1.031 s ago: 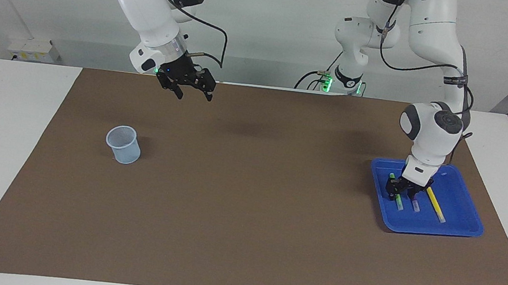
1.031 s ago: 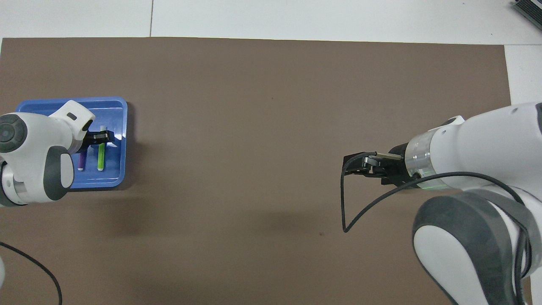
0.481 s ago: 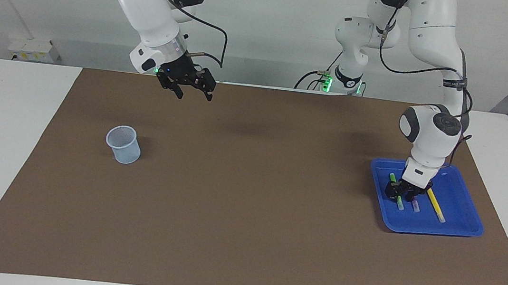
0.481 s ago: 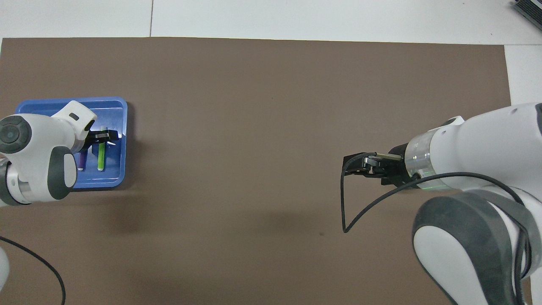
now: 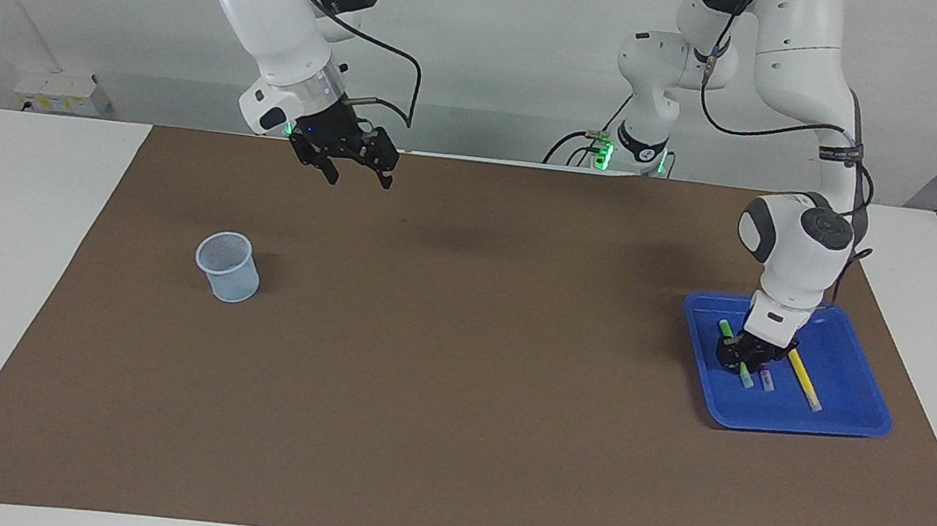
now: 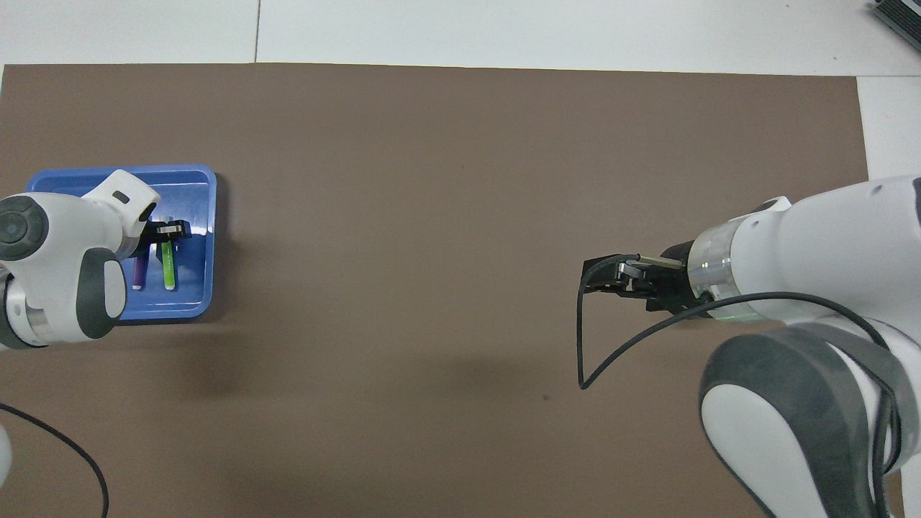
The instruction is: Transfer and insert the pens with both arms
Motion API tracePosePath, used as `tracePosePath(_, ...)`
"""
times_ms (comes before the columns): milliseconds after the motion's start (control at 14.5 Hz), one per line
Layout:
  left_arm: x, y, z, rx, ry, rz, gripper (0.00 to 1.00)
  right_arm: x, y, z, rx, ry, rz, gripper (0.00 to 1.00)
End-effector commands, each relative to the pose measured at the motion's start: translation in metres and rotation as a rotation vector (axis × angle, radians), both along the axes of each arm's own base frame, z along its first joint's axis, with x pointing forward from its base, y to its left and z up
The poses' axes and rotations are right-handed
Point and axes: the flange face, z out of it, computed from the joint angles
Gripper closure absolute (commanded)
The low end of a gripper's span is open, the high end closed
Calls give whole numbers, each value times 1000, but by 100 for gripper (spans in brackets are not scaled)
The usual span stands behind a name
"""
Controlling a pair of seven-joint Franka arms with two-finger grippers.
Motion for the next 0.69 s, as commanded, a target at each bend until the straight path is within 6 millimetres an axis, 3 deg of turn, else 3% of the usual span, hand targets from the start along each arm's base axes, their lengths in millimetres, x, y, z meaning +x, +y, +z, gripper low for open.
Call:
tracePosePath(0, -1, 1, -16, 4, 7, -10, 83, -6, 1, 1, 25, -5, -26, 0)
tracePosePath(344, -1, 2, -17, 4, 10, -6, 87, -6, 2, 1, 27, -6, -26, 0)
tracePosePath(619, -1, 0, -17, 3, 10, -9, 99, -5, 1, 1, 28, -7, -29, 0)
